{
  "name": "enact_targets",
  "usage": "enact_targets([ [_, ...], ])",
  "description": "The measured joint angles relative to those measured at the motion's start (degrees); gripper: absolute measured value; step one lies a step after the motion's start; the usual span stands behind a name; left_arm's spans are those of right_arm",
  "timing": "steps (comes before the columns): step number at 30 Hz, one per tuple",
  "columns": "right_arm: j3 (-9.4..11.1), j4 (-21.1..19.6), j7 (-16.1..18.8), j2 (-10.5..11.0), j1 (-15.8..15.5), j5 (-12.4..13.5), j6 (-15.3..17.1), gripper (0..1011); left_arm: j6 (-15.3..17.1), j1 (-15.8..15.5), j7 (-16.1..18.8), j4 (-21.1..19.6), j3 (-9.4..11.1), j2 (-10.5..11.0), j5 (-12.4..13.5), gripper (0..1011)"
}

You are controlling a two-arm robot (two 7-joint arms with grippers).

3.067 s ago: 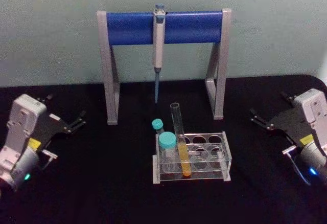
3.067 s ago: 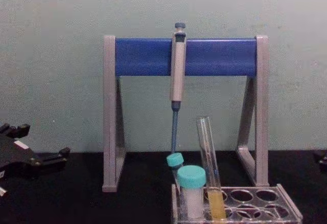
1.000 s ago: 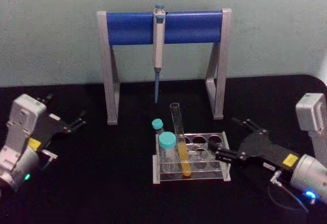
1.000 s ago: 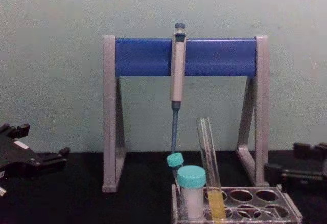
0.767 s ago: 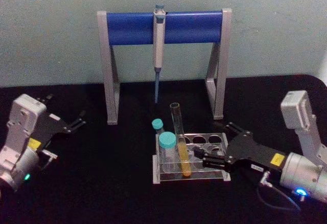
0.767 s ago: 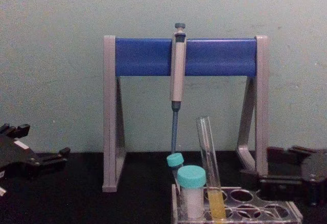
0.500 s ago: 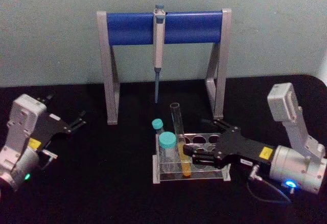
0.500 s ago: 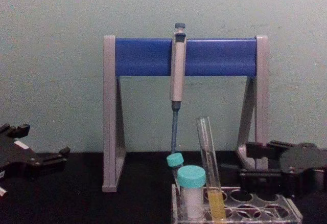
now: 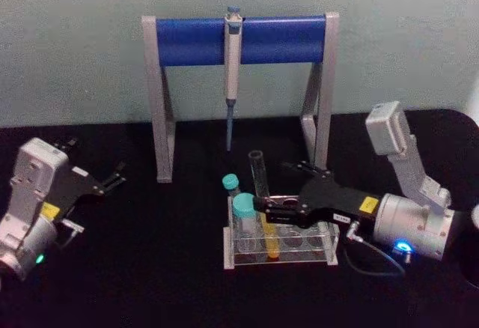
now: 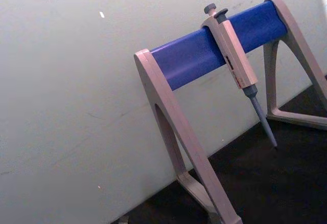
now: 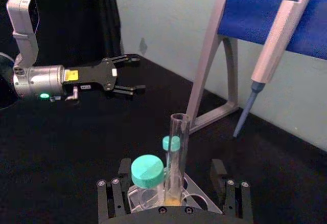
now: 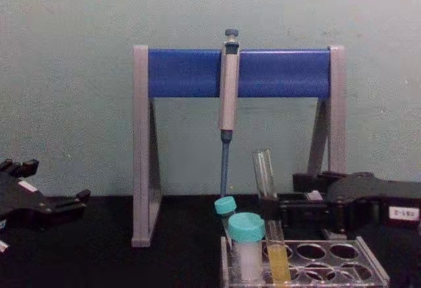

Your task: Pick up the test tube from the test tube rack, shake it, then place it back into the test tube rack.

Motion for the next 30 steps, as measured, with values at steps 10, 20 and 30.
enact_targets([
  [10,-2.1,2.2,0.7,-0.7,3.0,-1.4,0.9,1000,0.0,0.0,0.0,0.0,0.0,0.0,0.0,1001],
  [20,-3.4,4.4,1.0,-1.8,5.0,-2.1,1.3,1000,0.0,0.0,0.0,0.0,0.0,0.0,0.0,1001],
  [30,-4.0,5.4,1.0,-2.6,6.1,-2.6,1.3,1000,0.0,0.0,0.0,0.0,0.0,0.0,0.0,1001],
])
